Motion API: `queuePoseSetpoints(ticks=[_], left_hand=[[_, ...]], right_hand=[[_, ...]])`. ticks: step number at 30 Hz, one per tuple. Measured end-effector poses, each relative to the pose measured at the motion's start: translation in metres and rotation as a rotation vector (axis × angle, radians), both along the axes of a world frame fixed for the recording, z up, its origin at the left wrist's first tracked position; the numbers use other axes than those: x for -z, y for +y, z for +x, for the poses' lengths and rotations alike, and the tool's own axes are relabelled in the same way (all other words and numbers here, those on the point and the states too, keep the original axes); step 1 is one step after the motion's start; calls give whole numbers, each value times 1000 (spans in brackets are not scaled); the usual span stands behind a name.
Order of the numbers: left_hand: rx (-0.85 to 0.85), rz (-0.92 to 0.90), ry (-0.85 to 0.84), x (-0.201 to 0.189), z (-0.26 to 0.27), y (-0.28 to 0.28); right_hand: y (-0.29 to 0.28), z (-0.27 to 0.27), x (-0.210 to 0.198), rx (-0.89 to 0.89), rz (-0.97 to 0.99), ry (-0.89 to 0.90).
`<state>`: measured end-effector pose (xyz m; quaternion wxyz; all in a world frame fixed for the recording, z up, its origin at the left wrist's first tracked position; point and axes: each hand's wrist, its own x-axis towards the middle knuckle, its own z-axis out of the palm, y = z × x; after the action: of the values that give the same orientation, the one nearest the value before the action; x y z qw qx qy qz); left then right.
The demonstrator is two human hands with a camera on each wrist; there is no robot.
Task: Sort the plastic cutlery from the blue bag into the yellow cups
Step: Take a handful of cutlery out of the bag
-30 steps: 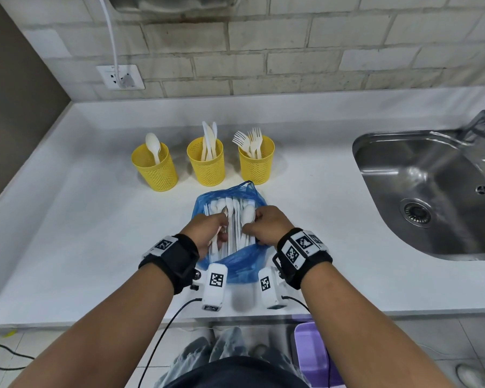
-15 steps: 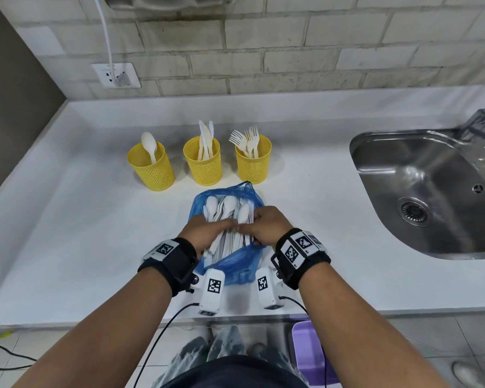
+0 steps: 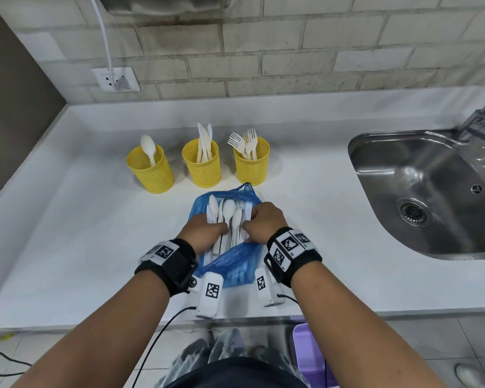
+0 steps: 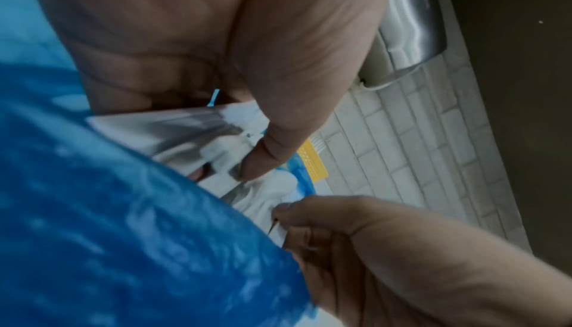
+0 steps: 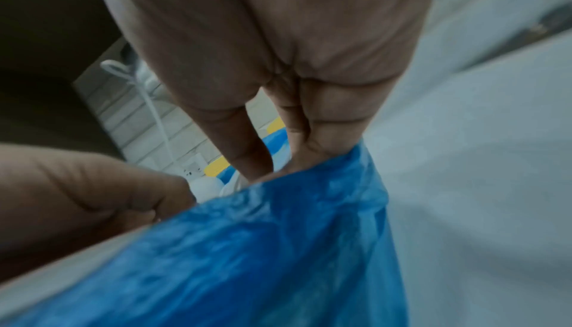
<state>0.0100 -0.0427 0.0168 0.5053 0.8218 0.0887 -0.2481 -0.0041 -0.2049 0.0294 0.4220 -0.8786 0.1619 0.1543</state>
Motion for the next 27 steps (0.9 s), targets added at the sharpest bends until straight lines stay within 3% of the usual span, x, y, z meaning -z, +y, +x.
queuePoseSetpoints(ticks=[9,13,18,27], left_hand=[[123,240,-172,0,-2,-6],[142,259,-174,4,-3,-3],[128,217,-176,3,-7,2],[69,94,-112,8,-4,5]], right_hand=[[27,7,-12,-168,-338,56],[27,13,-12,-204,-300,133],[23,7,-3,-181,-243,48],[15,12,1,-107,-87,117]])
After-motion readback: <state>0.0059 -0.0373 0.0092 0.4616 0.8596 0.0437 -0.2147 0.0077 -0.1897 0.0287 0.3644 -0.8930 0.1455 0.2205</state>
